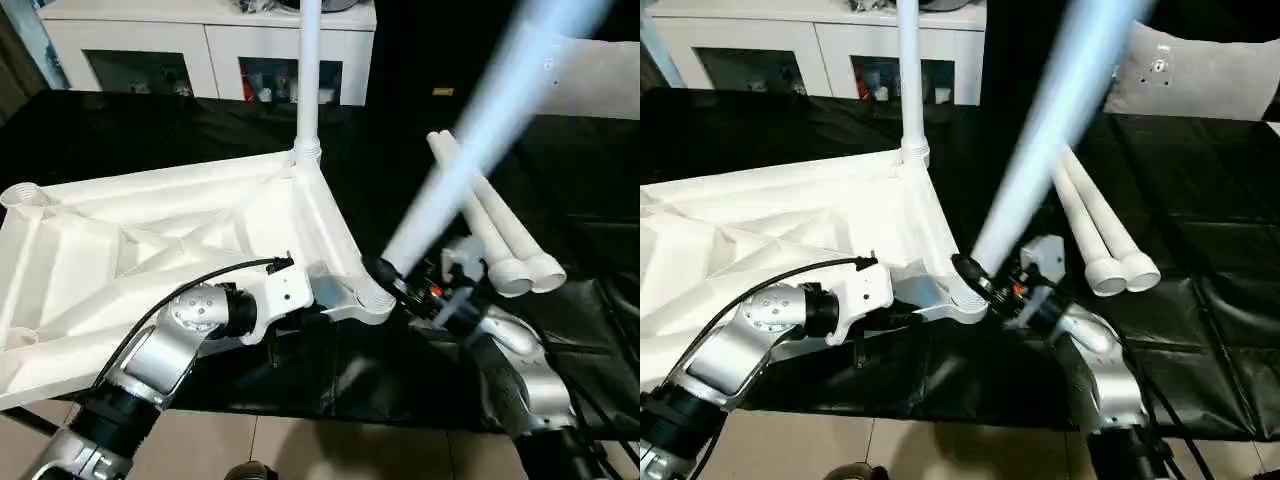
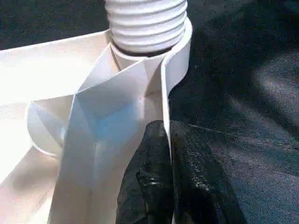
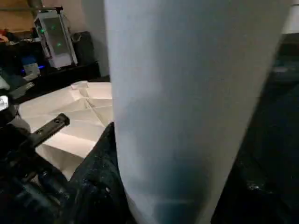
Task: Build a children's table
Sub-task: Insert table leg to table base
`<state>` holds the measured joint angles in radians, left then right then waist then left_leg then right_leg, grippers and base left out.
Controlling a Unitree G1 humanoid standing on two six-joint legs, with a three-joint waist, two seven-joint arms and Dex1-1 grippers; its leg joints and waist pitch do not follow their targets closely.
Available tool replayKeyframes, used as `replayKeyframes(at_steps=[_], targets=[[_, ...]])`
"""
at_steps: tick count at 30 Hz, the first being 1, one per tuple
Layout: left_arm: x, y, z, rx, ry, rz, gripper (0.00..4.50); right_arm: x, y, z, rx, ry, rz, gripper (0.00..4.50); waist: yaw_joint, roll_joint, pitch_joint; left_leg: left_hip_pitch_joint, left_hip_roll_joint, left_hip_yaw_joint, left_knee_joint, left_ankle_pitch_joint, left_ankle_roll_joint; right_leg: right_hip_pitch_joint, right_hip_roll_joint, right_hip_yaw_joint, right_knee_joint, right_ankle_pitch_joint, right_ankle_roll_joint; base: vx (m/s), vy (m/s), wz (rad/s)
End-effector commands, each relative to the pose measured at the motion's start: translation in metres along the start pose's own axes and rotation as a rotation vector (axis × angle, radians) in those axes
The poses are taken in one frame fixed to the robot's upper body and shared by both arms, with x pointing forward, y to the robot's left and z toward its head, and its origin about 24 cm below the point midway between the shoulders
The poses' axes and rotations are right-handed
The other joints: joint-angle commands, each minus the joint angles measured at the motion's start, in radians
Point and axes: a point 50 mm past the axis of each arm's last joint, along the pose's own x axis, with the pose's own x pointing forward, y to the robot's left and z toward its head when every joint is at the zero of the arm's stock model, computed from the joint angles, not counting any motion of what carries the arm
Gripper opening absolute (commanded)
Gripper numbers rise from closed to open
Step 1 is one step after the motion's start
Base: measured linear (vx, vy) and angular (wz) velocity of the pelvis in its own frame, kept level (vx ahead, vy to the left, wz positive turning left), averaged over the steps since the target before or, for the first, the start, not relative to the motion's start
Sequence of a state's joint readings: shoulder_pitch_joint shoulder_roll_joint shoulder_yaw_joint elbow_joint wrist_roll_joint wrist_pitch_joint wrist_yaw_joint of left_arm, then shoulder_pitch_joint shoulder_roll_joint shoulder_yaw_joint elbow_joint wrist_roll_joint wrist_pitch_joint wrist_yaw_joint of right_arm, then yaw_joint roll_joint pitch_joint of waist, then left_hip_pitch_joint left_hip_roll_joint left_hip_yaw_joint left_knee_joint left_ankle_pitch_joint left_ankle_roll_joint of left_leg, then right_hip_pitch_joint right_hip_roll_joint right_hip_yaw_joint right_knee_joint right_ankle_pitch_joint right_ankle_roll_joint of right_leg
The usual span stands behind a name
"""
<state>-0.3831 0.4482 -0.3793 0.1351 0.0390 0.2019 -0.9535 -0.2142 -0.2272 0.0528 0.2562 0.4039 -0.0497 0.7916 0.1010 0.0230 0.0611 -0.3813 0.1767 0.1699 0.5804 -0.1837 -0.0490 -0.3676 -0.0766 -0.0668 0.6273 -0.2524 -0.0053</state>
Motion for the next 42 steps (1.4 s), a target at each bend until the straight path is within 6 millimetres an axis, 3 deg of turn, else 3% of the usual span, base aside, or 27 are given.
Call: replayKeyframes(at_steps=[1,4,5,10,12,15,19,25,28,29,32,33,42], targets=[[-0.011,0.013,-0.002,0.022,0.030,0.069,0.00,-0.023,-0.012,-0.016,0.032,0.097,-0.088,1.89,-0.001,0.005,-0.058,0.016,0.059,-0.020,-0.065,-0.136,0.060,0.040,-0.076,0.051,-0.068,0.064,-0.241,0.000,0.000,0.00],[-0.010,0.014,-0.002,0.026,0.031,0.065,0.00,-0.028,-0.012,-0.017,0.005,0.138,-0.071,1.89,-0.002,0.005,-0.061,0.016,0.059,-0.021,-0.066,-0.141,0.052,0.041,-0.075,0.050,-0.069,0.043,-0.239,0.000,0.000,0.00],[-0.010,0.014,-0.002,0.028,0.031,0.063,0.00,-0.028,-0.013,-0.017,-0.009,0.161,-0.065,1.89,-0.001,0.009,-0.062,0.016,0.059,-0.020,-0.064,-0.136,0.052,0.039,-0.076,0.051,-0.068,0.049,-0.241,0.000,0.000,0.00],[-0.010,0.012,-0.001,0.056,0.024,0.012,0.00,-0.024,-0.014,-0.024,-0.109,0.319,0.009,1.89,-0.002,0.008,-0.064,0.013,0.056,-0.020,-0.059,-0.103,0.059,0.039,-0.073,0.049,-0.063,0.100,-0.244,0.000,0.000,0.00],[-0.011,0.012,0.000,0.083,0.027,-0.021,0.00,-0.018,-0.015,-0.025,-0.148,0.400,0.065,1.89,-0.002,0.003,-0.063,0.013,0.055,-0.019,-0.059,-0.111,0.061,0.041,-0.074,0.050,-0.065,0.084,-0.243,0.000,0.000,0.00],[-0.012,0.013,0.000,0.112,0.037,-0.046,0.00,-0.013,-0.016,-0.025,-0.154,0.452,0.116,1.89,-0.007,0.004,-0.061,0.015,0.055,-0.019,-0.061,-0.146,0.049,0.040,-0.076,0.052,-0.069,0.016,-0.241,0.000,0.000,0.00],[-0.013,0.019,0.002,0.144,0.038,-0.086,0.00,-0.011,-0.016,-0.028,-0.163,0.556,0.245,1.89,-0.009,0.003,-0.062,0.017,0.056,-0.019,-0.060,-0.148,0.046,0.038,-0.074,0.051,-0.066,0.029,-0.247,0.000,0.000,0.00],[-0.013,0.031,0.007,0.181,0.041,-0.124,0.00,-0.010,-0.010,-0.028,-0.088,0.572,0.384,1.89,-0.007,0.000,-0.057,0.017,0.056,-0.018,-0.057,-0.130,0.069,0.036,-0.073,0.051,-0.061,0.099,-0.268,0.000,0.000,0.00],[-0.013,0.037,0.007,0.185,0.043,-0.124,0.00,-0.012,-0.005,-0.029,-0.064,0.567,0.430,1.89,-0.003,0.003,-0.054,0.019,0.059,-0.019,-0.059,-0.141,0.069,0.035,-0.075,0.051,-0.060,0.103,-0.271,0.000,0.000,0.00],[-0.013,0.039,0.007,0.188,0.047,-0.129,0.00,-0.012,-0.001,-0.031,-0.047,0.558,0.446,1.89,-0.002,0.008,-0.050,0.020,0.059,-0.019,-0.061,-0.158,0.066,0.033,-0.074,0.050,-0.064,0.092,-0.271,0.000,0.000,0.00],[-0.013,0.043,0.006,0.192,0.060,-0.132,0.00,-0.010,0.003,-0.033,-0.034,0.547,0.456,1.89,-0.001,0.008,-0.047,0.020,0.059,-0.021,-0.064,-0.181,0.055,0.033,-0.075,0.051,-0.065,0.077,-0.272,0.000,0.000,0.00],[-0.014,0.046,0.005,0.194,0.073,-0.129,0.00,-0.008,0.004,-0.035,-0.036,0.541,0.445,1.89,0.000,0.013,-0.044,0.019,0.059,-0.021,-0.066,-0.195,0.049,0.032,-0.076,0.051,-0.067,0.061,-0.272,0.000,0.000,0.00],[-0.020,0.046,-0.004,0.172,0.092,-0.129,0.00,-0.006,0.009,-0.038,-0.028,0.504,0.408,1.89,-0.003,0.012,-0.034,0.021,0.063,-0.023,-0.079,-0.259,0.023,0.029,-0.080,0.055,-0.077,-0.035,-0.260,0.000,0.000,0.00]])
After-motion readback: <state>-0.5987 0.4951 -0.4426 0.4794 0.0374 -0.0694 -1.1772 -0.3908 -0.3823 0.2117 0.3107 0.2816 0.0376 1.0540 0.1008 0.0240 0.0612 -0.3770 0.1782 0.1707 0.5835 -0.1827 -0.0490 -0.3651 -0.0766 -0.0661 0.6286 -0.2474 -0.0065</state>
